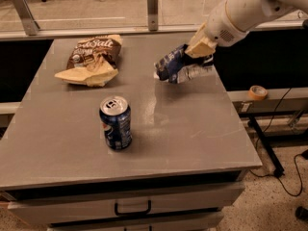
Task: Move blue chip bag near brown chip bag
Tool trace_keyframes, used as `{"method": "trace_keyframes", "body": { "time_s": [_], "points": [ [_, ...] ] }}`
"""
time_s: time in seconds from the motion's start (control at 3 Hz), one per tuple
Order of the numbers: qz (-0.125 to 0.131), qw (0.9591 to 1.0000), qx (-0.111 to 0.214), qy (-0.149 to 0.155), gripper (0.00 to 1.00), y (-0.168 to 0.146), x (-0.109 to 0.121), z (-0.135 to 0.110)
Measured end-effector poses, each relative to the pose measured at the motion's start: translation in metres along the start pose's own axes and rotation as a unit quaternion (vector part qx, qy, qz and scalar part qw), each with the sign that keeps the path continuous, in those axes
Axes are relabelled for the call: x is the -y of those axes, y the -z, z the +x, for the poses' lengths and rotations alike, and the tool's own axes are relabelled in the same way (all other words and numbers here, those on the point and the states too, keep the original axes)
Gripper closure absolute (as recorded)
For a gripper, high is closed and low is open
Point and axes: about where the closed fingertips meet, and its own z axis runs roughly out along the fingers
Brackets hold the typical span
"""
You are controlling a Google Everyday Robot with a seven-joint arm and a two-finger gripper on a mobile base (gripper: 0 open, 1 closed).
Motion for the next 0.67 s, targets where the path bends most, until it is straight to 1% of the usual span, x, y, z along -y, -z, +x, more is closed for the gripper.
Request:
{"method": "trace_keyframes", "body": {
  "time_s": [0.33,0.67],
  "points": [
    [0.005,0.9993,0.031,0.022,1.0,0.009,0.01,-0.043],
    [0.008,0.9977,0.047,0.047,1.0,0.003,0.016,-0.078]
  ]
}}
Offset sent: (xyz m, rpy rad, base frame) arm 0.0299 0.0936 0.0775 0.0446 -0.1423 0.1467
